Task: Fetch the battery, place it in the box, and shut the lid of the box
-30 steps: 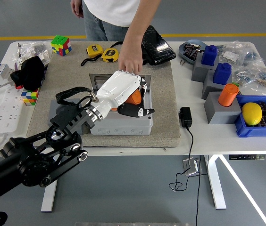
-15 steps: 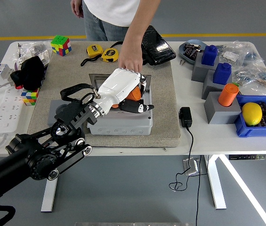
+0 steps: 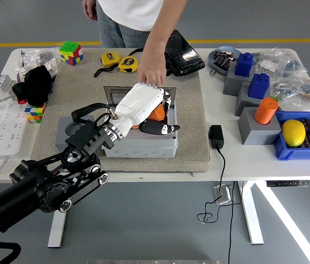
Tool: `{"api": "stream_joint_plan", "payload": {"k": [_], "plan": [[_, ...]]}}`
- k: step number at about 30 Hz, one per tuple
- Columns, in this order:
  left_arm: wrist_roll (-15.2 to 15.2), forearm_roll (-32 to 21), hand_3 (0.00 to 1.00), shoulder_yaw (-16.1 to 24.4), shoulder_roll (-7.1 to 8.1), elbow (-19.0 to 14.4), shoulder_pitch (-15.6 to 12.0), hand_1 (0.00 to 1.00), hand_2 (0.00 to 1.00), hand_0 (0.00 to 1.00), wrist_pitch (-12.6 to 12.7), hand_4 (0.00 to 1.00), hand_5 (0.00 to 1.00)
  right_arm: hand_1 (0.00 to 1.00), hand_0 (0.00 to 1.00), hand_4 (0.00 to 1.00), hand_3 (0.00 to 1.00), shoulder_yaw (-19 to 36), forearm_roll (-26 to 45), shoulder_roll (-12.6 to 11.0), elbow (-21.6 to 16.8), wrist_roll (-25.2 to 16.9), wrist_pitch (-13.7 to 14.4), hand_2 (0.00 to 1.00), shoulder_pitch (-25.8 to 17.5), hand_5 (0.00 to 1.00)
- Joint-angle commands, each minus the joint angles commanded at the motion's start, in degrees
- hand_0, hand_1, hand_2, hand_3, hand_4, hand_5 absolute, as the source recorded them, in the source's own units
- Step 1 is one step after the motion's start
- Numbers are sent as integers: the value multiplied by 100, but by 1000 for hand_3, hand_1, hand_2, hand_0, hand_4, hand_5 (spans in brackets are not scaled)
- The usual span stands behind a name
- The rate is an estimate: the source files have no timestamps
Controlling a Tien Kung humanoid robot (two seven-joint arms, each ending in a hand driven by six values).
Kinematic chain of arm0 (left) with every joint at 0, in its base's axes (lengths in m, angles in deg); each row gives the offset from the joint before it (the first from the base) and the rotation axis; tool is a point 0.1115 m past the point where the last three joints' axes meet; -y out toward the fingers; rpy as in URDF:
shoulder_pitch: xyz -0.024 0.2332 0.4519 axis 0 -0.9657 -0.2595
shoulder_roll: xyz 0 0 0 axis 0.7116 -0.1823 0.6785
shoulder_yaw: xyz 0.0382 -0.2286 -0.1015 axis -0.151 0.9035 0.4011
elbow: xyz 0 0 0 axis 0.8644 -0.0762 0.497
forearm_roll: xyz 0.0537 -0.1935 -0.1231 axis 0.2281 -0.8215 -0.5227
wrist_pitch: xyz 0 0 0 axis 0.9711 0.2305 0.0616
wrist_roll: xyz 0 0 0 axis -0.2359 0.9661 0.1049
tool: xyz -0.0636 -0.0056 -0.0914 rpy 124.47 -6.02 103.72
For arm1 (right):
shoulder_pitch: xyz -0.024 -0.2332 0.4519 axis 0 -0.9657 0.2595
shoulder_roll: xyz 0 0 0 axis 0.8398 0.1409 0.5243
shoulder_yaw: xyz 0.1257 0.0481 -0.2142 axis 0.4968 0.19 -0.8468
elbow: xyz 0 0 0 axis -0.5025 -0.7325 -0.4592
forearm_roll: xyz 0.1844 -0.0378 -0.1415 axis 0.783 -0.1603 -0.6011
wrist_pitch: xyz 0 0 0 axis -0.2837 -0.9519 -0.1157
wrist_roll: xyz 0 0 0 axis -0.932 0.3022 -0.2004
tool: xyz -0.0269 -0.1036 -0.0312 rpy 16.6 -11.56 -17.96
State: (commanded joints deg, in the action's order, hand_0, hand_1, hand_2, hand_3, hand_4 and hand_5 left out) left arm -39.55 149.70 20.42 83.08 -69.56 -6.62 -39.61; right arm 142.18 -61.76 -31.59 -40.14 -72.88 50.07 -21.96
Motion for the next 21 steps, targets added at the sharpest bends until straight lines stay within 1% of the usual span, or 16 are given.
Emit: {"api": "stream_joint_plan", "payload": {"k": [3, 12, 21], "plan": [[-7, -6, 123, -9, -28, 12, -37, 101, 141, 73, 17, 675, 357, 836, 855, 998, 820, -9, 12, -8, 0, -1, 0, 797, 2, 998], [-49, -4, 124, -126, -41, 65, -92, 101, 142, 74, 45, 675, 358, 836, 855, 998, 820, -27, 33, -16, 0, 0, -5, 797, -4, 998], [-60, 46, 125, -141, -42, 74, -83, 102, 142, 74, 45, 676, 372, 836, 855, 998, 818, -22, 33, -13, 0, 3, -6, 797, -8, 998]]}}
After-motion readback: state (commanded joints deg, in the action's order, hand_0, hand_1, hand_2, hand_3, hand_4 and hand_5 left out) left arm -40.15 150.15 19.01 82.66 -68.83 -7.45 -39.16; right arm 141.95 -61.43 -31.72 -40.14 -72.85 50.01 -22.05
